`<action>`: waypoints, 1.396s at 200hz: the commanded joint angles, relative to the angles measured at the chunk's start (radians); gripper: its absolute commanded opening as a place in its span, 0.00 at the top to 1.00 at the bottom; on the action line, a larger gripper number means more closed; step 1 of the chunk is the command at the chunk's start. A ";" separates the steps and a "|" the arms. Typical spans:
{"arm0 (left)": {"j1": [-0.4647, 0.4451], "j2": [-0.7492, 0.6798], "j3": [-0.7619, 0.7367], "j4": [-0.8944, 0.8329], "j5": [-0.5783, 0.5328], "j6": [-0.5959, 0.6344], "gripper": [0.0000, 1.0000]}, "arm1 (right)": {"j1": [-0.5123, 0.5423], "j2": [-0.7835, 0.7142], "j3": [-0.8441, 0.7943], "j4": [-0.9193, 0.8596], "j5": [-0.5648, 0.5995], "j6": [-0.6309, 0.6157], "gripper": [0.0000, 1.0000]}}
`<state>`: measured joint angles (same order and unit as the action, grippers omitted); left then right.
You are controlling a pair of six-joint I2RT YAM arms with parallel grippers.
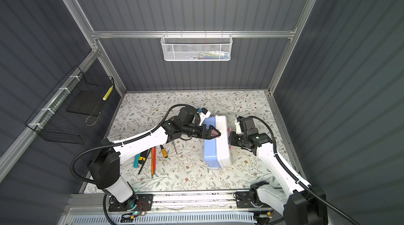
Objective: Pack the tool kit
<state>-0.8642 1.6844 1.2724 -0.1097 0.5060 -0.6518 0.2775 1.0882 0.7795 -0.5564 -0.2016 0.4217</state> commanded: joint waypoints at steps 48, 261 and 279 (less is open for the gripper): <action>-0.058 0.091 -0.009 0.226 0.152 -0.088 0.00 | 0.020 -0.021 0.035 0.053 -0.034 -0.022 1.00; 0.165 -0.144 -0.071 -0.348 -0.275 0.263 0.01 | 0.017 -0.108 0.150 -0.045 0.130 0.007 1.00; 0.165 -0.147 -0.091 -0.306 -0.262 0.247 0.00 | 0.017 -0.087 0.152 -0.038 0.115 0.005 1.00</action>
<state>-0.6994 1.5375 1.2057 -0.4400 0.2386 -0.4129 0.2935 0.9859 0.8951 -0.6147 -0.1005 0.4435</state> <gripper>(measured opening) 0.994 0.107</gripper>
